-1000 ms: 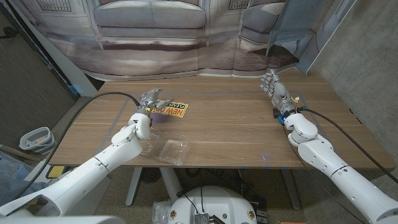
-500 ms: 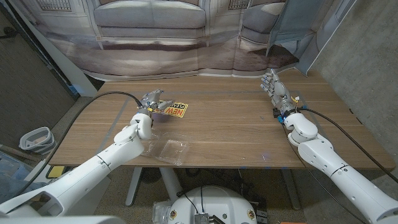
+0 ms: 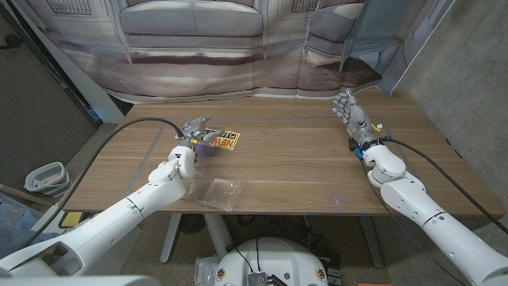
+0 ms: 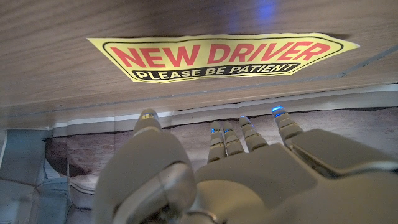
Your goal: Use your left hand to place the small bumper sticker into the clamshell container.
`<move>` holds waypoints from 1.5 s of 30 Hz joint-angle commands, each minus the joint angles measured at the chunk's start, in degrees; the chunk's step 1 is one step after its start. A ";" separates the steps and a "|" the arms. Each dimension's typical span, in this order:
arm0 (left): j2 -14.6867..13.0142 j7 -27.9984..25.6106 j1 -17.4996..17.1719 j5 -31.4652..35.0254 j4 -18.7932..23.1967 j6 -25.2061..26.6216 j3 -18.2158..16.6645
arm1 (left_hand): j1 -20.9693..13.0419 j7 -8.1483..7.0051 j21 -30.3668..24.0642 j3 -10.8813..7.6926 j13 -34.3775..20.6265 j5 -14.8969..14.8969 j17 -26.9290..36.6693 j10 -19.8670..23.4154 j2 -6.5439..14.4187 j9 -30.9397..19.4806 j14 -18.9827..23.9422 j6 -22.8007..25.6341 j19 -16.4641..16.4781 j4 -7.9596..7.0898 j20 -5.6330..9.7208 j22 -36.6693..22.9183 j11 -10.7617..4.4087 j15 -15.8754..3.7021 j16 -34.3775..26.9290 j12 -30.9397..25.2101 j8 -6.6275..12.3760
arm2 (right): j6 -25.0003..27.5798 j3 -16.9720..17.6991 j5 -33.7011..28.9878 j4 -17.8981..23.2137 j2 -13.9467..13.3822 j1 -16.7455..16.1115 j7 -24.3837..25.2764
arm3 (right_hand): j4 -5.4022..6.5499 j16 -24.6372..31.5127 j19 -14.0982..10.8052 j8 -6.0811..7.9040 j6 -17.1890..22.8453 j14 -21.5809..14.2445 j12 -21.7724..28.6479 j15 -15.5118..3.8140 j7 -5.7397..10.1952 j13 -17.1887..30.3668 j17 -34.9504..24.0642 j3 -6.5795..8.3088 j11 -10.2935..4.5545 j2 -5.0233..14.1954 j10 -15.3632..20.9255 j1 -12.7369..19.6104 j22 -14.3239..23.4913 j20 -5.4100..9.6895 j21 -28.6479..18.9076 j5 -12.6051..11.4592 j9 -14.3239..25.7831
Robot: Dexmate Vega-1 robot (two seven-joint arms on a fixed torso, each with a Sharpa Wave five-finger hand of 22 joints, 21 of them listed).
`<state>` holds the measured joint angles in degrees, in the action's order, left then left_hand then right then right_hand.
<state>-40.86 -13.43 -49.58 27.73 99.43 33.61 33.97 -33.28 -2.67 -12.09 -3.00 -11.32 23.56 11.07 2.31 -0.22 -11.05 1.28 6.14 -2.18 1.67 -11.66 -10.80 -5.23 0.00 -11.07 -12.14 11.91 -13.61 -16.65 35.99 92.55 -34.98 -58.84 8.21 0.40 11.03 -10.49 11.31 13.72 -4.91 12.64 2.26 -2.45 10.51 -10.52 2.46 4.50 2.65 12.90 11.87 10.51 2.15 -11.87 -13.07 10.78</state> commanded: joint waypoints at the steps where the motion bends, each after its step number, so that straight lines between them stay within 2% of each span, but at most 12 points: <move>1: 0.85 -0.19 1.22 -0.67 -2.07 -0.96 1.28 | -0.27 -0.11 -0.27 0.10 -0.24 0.43 0.20 -0.12 -0.38 -0.18 0.35 -0.15 0.35 0.12 -0.40 -0.21 0.01 0.41 -0.41 0.12 -0.05 | -0.16 0.10 0.05 -0.20 0.18 -0.10 0.26 | -0.20 0.03 -0.28 0.14 0.56 -0.72 0.26 0.04 0.06 0.27 -0.33 0.18 -0.10 0.54 0.29 -0.12 0.17 -0.44 0.05 0.15 0.13; 25: 2.13 1.42 3.67 -1.35 -5.39 -1.41 3.97 | -0.76 -0.11 -0.34 0.22 -0.26 0.56 0.21 -0.03 -0.35 -0.20 0.42 -0.23 0.69 0.32 -0.44 -0.19 0.26 0.38 -0.41 0.05 -0.06 | 0.22 0.74 0.20 0.75 -0.13 -0.97 1.30 | -0.27 0.00 -0.32 0.15 0.67 -0.86 0.25 0.18 0.09 0.29 -0.33 0.10 0.06 0.58 0.44 -0.11 0.17 -0.50 0.07 0.21 0.14; 45: 1.87 2.87 4.63 -1.01 -5.10 0.12 4.83 | -1.29 0.11 -0.57 0.25 -0.27 0.66 0.20 0.06 -0.21 -0.21 0.56 0.10 1.48 0.53 -0.40 -0.19 0.18 0.48 -0.44 0.00 0.07 | 0.30 0.89 0.04 1.12 -0.41 -1.22 1.39 | -0.30 -0.02 -0.29 0.14 0.73 -0.96 0.22 0.21 0.12 0.30 -0.33 0.06 -0.02 0.68 0.48 -0.11 0.18 -0.60 0.10 0.26 0.14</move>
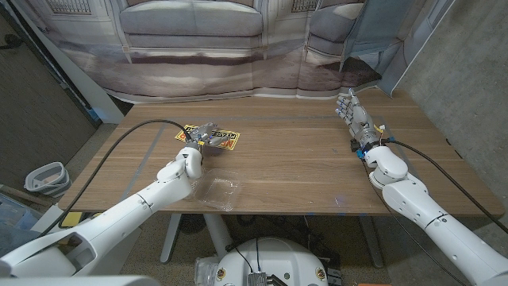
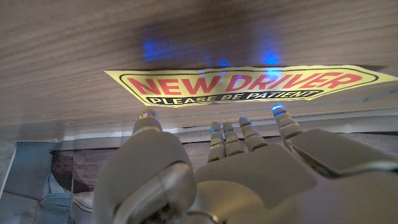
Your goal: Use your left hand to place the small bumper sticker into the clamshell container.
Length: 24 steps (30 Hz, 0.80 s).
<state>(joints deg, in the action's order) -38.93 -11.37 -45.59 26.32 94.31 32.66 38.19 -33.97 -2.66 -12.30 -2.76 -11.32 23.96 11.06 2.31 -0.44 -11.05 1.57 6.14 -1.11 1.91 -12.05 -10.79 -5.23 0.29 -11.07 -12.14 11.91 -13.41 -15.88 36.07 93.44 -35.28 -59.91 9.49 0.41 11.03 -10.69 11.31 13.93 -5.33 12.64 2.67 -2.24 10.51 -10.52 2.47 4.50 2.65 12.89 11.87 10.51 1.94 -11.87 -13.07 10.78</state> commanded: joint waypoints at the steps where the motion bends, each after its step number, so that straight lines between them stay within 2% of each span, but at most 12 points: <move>1: -0.07 0.90 0.75 0.51 0.00 1.13 0.75 | -0.66 0.09 -0.38 0.00 -0.28 0.26 0.21 0.10 0.02 -0.22 0.32 0.10 0.49 0.31 -0.01 -0.19 0.25 0.20 -0.46 -0.01 0.07 | 0.09 0.15 0.00 0.25 -0.07 -0.16 0.17 | -0.30 -0.02 -0.06 0.15 0.54 -0.54 0.22 -0.17 -0.11 0.30 -0.34 0.05 -0.01 0.68 0.49 -0.11 0.18 -0.40 0.11 0.26 0.14; 14: 0.90 0.78 1.11 -0.68 -1.73 -0.14 0.77 | -1.15 0.15 -0.51 -0.07 -0.28 0.32 0.19 0.01 0.16 -0.22 0.39 0.29 0.98 0.52 -0.03 -0.19 0.29 0.19 -0.46 0.02 0.13 | 0.40 0.27 0.06 0.32 -0.25 -0.19 0.24 | -0.31 -0.05 -0.04 0.15 0.56 -0.53 0.25 -0.18 -0.11 0.31 -0.34 0.01 0.03 0.71 0.63 -0.14 0.18 -0.45 0.13 0.29 0.15; 24: 0.77 1.13 0.79 -0.94 -1.33 0.19 0.67 | -1.56 0.24 -0.64 -0.12 -0.29 0.34 0.19 -0.05 0.32 -0.23 0.62 0.52 1.46 0.68 -0.05 -0.19 0.32 0.18 -0.52 0.04 0.21 | 0.58 0.12 0.10 0.24 -0.20 -0.02 0.13 | -0.32 -0.05 -0.04 0.16 0.62 -0.57 0.21 -0.16 -0.15 0.31 -0.35 -0.02 -0.01 0.72 0.60 -0.15 0.19 -0.47 0.13 0.31 0.15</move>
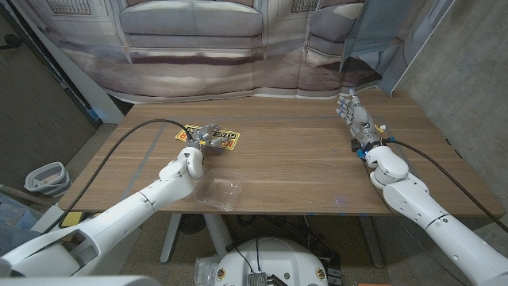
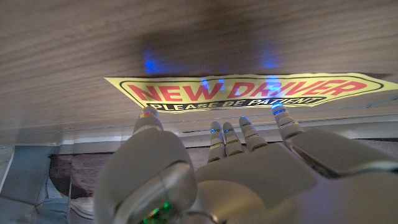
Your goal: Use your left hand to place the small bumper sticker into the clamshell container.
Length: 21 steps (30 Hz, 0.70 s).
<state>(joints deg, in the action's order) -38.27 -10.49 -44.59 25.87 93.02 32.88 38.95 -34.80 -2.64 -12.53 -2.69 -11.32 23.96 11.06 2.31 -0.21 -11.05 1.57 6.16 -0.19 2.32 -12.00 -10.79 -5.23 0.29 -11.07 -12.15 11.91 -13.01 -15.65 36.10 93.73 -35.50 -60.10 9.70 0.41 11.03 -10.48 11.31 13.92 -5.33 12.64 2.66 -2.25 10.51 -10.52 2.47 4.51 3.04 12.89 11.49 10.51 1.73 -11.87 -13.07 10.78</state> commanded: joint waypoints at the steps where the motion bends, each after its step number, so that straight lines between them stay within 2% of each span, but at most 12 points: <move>1: 0.04 0.35 -0.26 -0.58 0.01 -0.12 -0.11 | -0.76 0.25 -0.43 -0.20 -0.28 0.34 0.19 0.01 0.10 -0.23 0.60 0.50 0.58 0.29 -0.09 -0.19 0.30 0.16 -0.51 0.02 0.21 | 0.18 -0.14 0.05 -0.07 0.04 0.17 -0.06 | -0.32 -0.03 -0.25 0.16 0.63 -0.62 0.22 -0.14 -0.14 0.31 -0.35 -0.03 0.00 0.34 0.62 0.23 0.19 -0.27 0.13 0.31 0.15; 15: -0.38 1.53 0.08 -0.20 0.48 0.67 0.40 | -1.80 0.31 -0.95 -0.42 -0.29 0.38 0.16 0.24 0.46 -0.24 1.27 1.92 2.25 0.74 0.06 -0.23 0.27 0.12 -0.67 -0.06 0.69 | -0.21 -0.24 -0.20 -0.03 0.08 0.07 -0.15 | -0.34 -0.03 -0.19 0.13 0.58 -0.68 0.20 -0.13 -0.11 0.32 -0.35 -0.05 0.03 0.39 0.64 0.24 0.19 -0.31 0.16 0.33 0.15; 21: -0.49 1.73 0.31 0.67 0.92 1.94 0.85 | -3.45 0.00 -1.94 -0.94 -0.28 0.38 0.10 0.12 1.04 -0.24 1.85 1.80 5.04 1.49 0.25 -0.37 0.30 -0.10 -0.76 -0.01 0.54 | -0.11 -0.15 -0.08 0.06 0.23 -0.01 0.16 | -0.34 -0.06 -0.20 0.14 0.64 -0.64 0.20 -0.08 -0.15 0.32 -0.35 -0.06 0.06 0.41 0.65 0.24 0.19 -0.30 0.16 0.34 0.15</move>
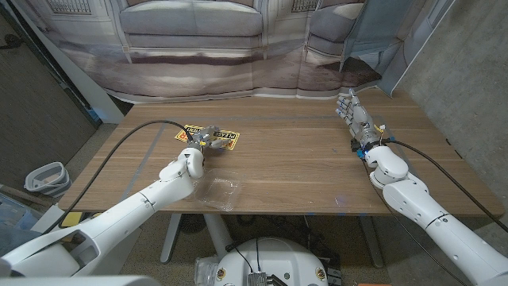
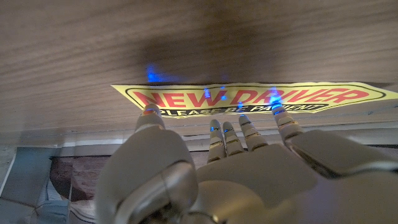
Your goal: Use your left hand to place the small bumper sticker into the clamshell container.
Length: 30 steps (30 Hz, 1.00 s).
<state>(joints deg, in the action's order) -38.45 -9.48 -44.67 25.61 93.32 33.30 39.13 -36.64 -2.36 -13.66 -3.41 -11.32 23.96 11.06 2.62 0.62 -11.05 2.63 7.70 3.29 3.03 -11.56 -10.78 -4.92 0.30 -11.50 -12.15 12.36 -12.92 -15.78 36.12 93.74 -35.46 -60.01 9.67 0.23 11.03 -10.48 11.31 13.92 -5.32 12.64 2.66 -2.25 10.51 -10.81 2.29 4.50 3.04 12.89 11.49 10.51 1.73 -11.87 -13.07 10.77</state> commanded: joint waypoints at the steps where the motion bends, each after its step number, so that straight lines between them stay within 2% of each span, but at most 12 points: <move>1: -0.34 0.72 0.36 0.78 0.61 1.35 0.57 | -2.27 -0.35 -1.06 -0.46 -0.29 0.38 0.09 -0.07 0.45 -0.24 0.96 0.29 2.30 1.08 -0.21 -0.42 0.02 -0.17 -0.35 -0.06 0.09 | -0.33 -0.05 -0.16 -0.04 0.13 -0.08 -0.01 | -0.17 -0.06 -0.20 0.13 0.62 -0.64 0.20 -0.09 -0.12 0.32 -0.06 0.11 0.08 0.41 0.65 0.23 0.19 -0.34 0.16 0.34 0.15; 5: -0.17 0.91 0.70 1.37 0.73 2.24 0.97 | -5.97 -0.68 -2.00 -1.85 -0.29 0.18 0.05 -0.11 1.62 -0.27 1.76 0.35 5.40 2.85 -0.29 -0.46 -0.26 -0.62 -0.39 -0.03 0.03 | -0.31 -0.06 -0.07 -0.14 0.25 0.09 -0.02 | -0.18 -0.06 -0.20 0.15 0.65 -0.65 0.17 -0.13 -0.13 0.32 -0.06 0.10 0.07 0.42 0.60 0.24 0.19 -0.35 0.16 0.35 0.15; 9: 0.19 0.61 0.90 1.71 0.58 2.69 1.12 | -8.27 -0.92 -2.40 -2.78 -0.29 -0.07 0.06 -0.10 2.45 -0.28 2.46 0.34 6.87 3.89 -0.31 -0.44 -0.40 -1.02 -0.50 -0.02 -0.02 | -0.30 -0.10 -0.02 -0.35 0.35 0.32 -0.10 | -0.19 -0.05 -0.20 0.14 0.65 -0.68 0.16 -0.14 -0.08 0.32 -0.06 0.10 0.05 0.42 0.59 0.24 0.19 -0.35 0.16 0.36 0.15; 12: 0.39 0.72 1.23 2.18 0.46 3.16 1.53 | -11.45 -1.17 -2.82 -4.07 -0.30 -0.48 0.07 0.02 3.41 -0.32 3.18 0.43 8.58 5.26 -0.28 -0.39 -0.74 -1.25 -0.55 -0.05 -0.02 | -0.30 -0.10 0.04 -0.45 0.35 0.41 -0.21 | -0.19 -0.06 -0.19 0.13 0.64 -0.67 0.15 -0.06 -0.07 0.32 -0.06 0.09 0.09 0.42 0.58 0.24 0.19 -0.35 0.17 0.36 0.15; 18: 0.77 0.59 1.50 2.37 0.17 3.30 1.74 | -15.21 -1.11 -3.54 -5.68 -0.32 -1.37 0.15 0.06 4.69 -0.38 4.22 0.33 11.18 6.33 -0.34 -0.36 -0.75 -1.53 -0.65 -0.04 -0.10 | -0.70 -0.06 -0.08 -0.69 0.21 0.40 -0.57 | -0.21 -0.08 -0.20 0.13 0.66 -0.66 0.16 -0.11 -0.10 0.32 -0.06 0.09 0.09 0.44 0.62 0.26 0.19 -0.35 0.16 0.36 0.15; 26: 0.82 0.12 1.23 1.99 0.26 2.84 1.34 | -17.09 -0.94 -4.01 -6.50 -0.34 -2.13 0.23 0.30 5.33 -0.42 5.00 0.41 12.81 6.55 -0.30 -0.34 -0.70 -1.64 -0.78 -0.11 -0.10 | -0.57 0.09 0.19 -0.49 0.19 0.08 -0.41 | -0.23 -0.09 -0.19 0.14 0.68 -0.64 0.13 -0.14 -0.14 0.32 -0.06 0.07 0.10 0.46 0.58 0.28 0.19 -0.34 0.17 0.37 0.15; 30: 1.14 -0.77 1.04 2.58 0.39 3.51 1.36 | -19.44 -0.76 -4.62 -7.63 -0.37 -3.21 0.35 0.57 6.26 -0.48 6.21 0.69 14.86 6.74 -0.23 -0.32 -0.62 -1.82 -1.03 -0.19 -0.02 | -0.68 0.02 0.02 -0.50 0.06 0.04 -0.55 | -0.24 -0.07 -0.21 0.14 0.70 -0.69 0.14 -0.07 -0.11 0.33 -0.06 0.06 0.05 0.47 0.60 0.27 0.19 -0.37 0.16 0.38 0.15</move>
<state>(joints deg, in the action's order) -38.06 -9.18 -43.51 27.93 93.78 36.33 40.45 -54.50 -3.19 -17.63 -10.10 -11.61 21.25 11.08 2.61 6.65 -11.35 7.77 8.09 16.62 9.68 -11.76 -10.70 -5.34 -1.33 -12.10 -12.15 12.36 -13.35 -15.83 36.07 93.27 -35.24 -59.74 9.39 0.24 11.03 -10.48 11.31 13.92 -5.32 12.64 2.66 -2.25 10.51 -10.81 2.30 4.51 3.03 12.89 11.49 10.51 1.73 -11.87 -12.58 10.77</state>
